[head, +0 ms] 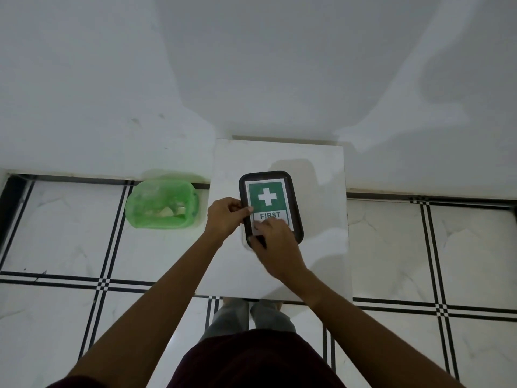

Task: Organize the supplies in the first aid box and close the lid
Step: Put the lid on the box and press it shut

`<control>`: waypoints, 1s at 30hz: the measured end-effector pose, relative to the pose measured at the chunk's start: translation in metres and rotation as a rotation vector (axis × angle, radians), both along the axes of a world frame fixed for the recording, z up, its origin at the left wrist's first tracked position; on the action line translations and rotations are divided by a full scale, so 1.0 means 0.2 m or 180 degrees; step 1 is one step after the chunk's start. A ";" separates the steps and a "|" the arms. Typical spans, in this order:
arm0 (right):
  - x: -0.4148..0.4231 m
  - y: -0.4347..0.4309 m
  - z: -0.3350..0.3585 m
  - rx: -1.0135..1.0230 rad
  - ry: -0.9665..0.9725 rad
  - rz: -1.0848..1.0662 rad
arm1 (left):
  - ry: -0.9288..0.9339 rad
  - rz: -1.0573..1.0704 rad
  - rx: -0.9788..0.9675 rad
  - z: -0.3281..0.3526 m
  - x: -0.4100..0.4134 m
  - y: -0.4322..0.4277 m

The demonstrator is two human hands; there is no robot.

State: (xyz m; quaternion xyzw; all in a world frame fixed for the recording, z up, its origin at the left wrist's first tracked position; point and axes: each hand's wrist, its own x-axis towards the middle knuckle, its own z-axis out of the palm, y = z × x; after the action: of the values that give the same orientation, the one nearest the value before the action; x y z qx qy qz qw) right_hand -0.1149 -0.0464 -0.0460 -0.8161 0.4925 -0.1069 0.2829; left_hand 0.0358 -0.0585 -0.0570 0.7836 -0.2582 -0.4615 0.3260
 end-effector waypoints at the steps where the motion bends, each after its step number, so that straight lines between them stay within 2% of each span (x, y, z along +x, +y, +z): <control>1: -0.03 -0.03 0.02 0.0124 -0.0113 -0.0306 | -0.0020 -0.0011 0.0018 -0.01 0.00 0.00; 4: -0.15 -0.14 0.06 0.0252 0.0112 -0.1391 | -0.0306 -0.0215 0.0060 -0.01 0.02 -0.01; 6: -0.23 -0.20 0.03 0.0755 0.0343 -0.1710 | -0.0506 -0.0347 0.0052 0.00 0.02 -0.01; 9: -0.26 -0.20 -0.01 0.1279 -0.0014 -0.1586 | -0.0803 -0.0250 -0.0101 0.02 0.00 0.01; 13: -0.24 -0.15 -0.01 0.1242 -0.0106 -0.1585 | -0.0774 -0.0241 -0.0102 0.00 -0.03 0.10; 15: -0.24 -0.15 -0.02 0.1205 -0.0073 -0.1628 | -0.0330 -0.0347 -0.0094 -0.02 -0.03 0.16; 17: -0.23 -0.15 -0.02 0.1195 0.0006 -0.1653 | 0.0322 -0.0235 -0.0133 -0.03 -0.03 0.21; 19: -0.24 -0.15 -0.04 0.1227 -0.0005 -0.1667 | 0.0666 -0.0091 -0.0152 -0.03 -0.02 0.24; 25: -0.27 -0.18 -0.06 0.1556 -0.0264 -0.1599 | 0.0492 0.0369 -0.0177 -0.04 -0.03 0.21; 30: -0.23 -0.17 -0.08 0.1281 -0.0164 -0.1690 | -0.0011 0.0342 -0.0141 -0.05 -0.05 0.18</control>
State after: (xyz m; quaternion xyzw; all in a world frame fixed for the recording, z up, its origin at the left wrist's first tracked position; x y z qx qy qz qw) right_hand -0.1611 -0.0797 -0.0626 -0.5841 0.6919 -0.0981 0.4130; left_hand 0.0260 -0.0230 -0.0675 0.7898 -0.2264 -0.4361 0.3672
